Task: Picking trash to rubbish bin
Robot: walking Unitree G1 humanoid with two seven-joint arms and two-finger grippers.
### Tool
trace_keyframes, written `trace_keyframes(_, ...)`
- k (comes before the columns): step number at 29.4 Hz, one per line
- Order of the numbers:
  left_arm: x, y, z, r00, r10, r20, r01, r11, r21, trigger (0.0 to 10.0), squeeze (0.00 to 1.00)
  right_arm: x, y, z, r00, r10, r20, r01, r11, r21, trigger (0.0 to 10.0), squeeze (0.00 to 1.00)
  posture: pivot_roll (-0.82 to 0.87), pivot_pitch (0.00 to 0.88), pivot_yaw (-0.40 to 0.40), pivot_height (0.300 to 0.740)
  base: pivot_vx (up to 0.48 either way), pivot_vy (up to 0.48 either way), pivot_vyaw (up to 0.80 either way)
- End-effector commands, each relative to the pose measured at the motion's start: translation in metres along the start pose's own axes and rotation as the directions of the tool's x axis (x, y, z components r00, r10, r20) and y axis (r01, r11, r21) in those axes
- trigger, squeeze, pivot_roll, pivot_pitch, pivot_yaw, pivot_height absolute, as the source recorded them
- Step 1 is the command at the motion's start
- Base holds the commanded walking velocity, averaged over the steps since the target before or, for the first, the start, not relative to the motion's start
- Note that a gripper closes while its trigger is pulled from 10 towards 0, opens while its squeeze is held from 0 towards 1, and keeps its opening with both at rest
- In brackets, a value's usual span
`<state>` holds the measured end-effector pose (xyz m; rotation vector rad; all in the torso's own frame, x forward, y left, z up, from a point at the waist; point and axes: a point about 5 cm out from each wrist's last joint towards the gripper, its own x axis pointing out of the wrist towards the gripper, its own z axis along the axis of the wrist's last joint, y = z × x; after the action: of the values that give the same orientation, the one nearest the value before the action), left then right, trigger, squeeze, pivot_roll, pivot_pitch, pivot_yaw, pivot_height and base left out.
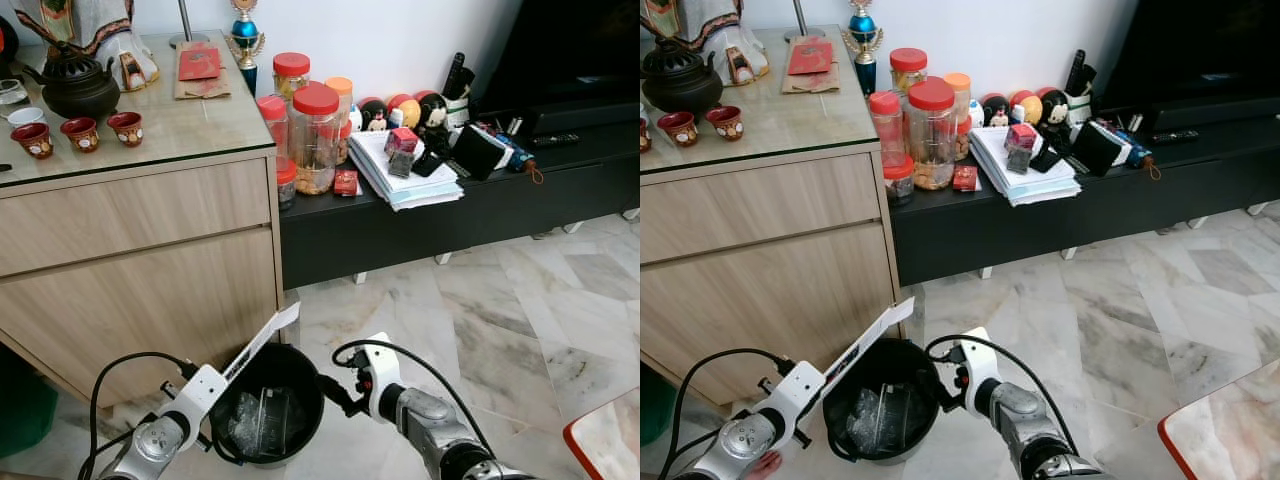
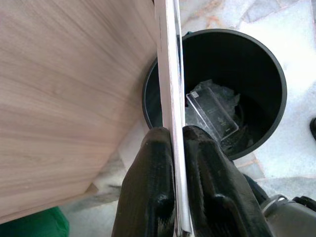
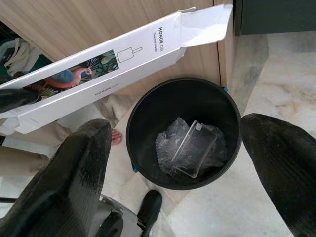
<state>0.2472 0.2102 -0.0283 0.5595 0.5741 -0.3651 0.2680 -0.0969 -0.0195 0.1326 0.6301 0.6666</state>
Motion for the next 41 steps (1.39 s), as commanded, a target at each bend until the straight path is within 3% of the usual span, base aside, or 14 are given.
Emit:
trace_keyframes(1, 0.001, 0.004, 0.006, 1.000, 0.002, 0.026, -0.003, 1.000, 0.026, 10.0, 0.00, 0.001, -0.001, 0.009, 1.000, 0.003, 0.028, -0.003, 1.000, -0.021, 10.0, 0.00, 0.07, 0.064, -0.067, 0.740, 0.000, 0.000, 0.00)
trace_keyframes(2, 0.001, 0.004, 0.007, 0.999, 0.003, 0.032, -0.003, 1.000, 0.024, 10.0, 0.48, 0.001, -0.001, 0.008, 1.000, 0.004, 0.027, -0.004, 1.000, -0.021, 10.0, 0.00, 0.07, 0.061, -0.066, 0.740, 0.000, 0.000, 0.00)
trace_keyframes(3, 0.001, 0.004, 0.007, 0.999, 0.003, 0.032, -0.003, 1.000, 0.024, 10.0, 0.48, 0.001, -0.001, 0.008, 1.000, 0.004, 0.027, -0.004, 1.000, -0.021, 10.0, 0.00, 0.07, 0.061, -0.066, 0.740, 0.000, 0.000, 0.00)
trace_keyframes(4, 0.002, 0.005, 0.007, 0.999, 0.004, 0.036, -0.005, 1.000, 0.018, 10.0, 1.00, 0.000, -0.001, 0.008, 1.000, 0.005, 0.027, -0.004, 1.000, -0.020, 10.0, 0.00, 0.07, 0.061, -0.066, 0.740, 0.000, 0.000, 0.00)
trace_keyframes(21, 0.001, 0.003, 0.003, 0.999, 0.040, 0.013, -0.040, 0.999, -0.016, 10.0, 1.00, -0.002, -0.003, 0.000, 1.000, -0.027, 0.008, 0.027, 1.000, -0.006, 10.0, 0.00, 0.08, 0.036, -0.074, 0.740, 0.000, 0.000, 0.00)
trace_keyframes(22, 0.001, 0.003, 0.002, 0.999, 0.046, 0.008, -0.046, 0.999, -0.020, 10.0, 0.00, -0.002, -0.004, 0.000, 0.999, -0.031, 0.006, 0.031, 0.999, -0.004, 10.0, 0.00, 0.08, 0.036, -0.074, 0.740, 0.000, 0.000, 0.00)
trace_keyframes(27, -0.002, 0.000, -0.007, 0.995, 0.094, -0.021, -0.095, 0.990, -0.101, 10.0, 0.00, -0.003, -0.005, -0.003, 0.999, -0.048, 0.004, 0.048, 0.999, 0.005, 10.0, 0.00, 0.08, 0.036, -0.074, 0.740, 0.000, 0.000, 0.00)
trace_keyframes(31, -0.012, -0.014, -0.036, 0.978, 0.142, -0.151, -0.167, 0.972, -0.167, 10.0, 0.00, -0.013, -0.019, -0.014, 0.981, -0.193, -0.018, 0.194, 0.980, 0.037, 10.0, 0.00, 0.08, 0.049, -0.079, 0.740, 0.000, 0.000, 0.00)
trace_keyframes(32, -0.018, -0.020, -0.047, 0.965, 0.163, -0.208, -0.211, 0.949, -0.234, 10.0, 0.00, -0.018, -0.025, -0.022, 0.967, -0.253, -0.041, 0.255, 0.965, 0.055, 10.0, 0.00, 0.08, 0.050, -0.079, 0.740, 0.000, 0.000, 0.00)
trace_keyframes(35, -0.023, -0.025, -0.059, 0.945, 0.188, -0.267, -0.271, 0.909, -0.318, 10.0, 0.00, -0.024, -0.030, -0.031, 0.951, -0.303, -0.069, 0.307, 0.950, 0.063, 10.0, 0.00, 0.08, 0.055, -0.077, 0.740, 0.000, 0.000, 0.00)
trace_keyframes(38, -0.032, -0.033, -0.074, 0.915, 0.210, -0.344, -0.361, 0.806, -0.468, 10.0, 0.00, -0.034, -0.036, -0.046, 0.930, -0.352, -0.104, 0.362, 0.927, 0.097, 10.0, 0.00, 0.08, 0.062, -0.076, 0.740, 0.000, 0.000, 0.00)
trace_keyframes(39, -0.036, -0.036, -0.080, 0.901, 0.215, -0.376, -0.393, 0.772, -0.500, 10.0, 0.00, -0.038, -0.038, -0.052, 0.922, -0.368, -0.120, 0.380, 0.920, 0.100, 10.0, 0.00, 0.08, 0.063, -0.075, 0.740, 0.000, 0.000, 0.00)
trace_keyframes(41, -0.042, -0.041, -0.088, 0.879, 0.218, -0.424, -0.434, 0.733, -0.523, 10.0, 0.00, -0.043, -0.040, -0.060, 0.910, -0.390, -0.143, 0.405, 0.909, 0.100, 10.0, 0.00, 0.08, 0.065, -0.074, 0.740, 0.000, 0.000, 0.00)
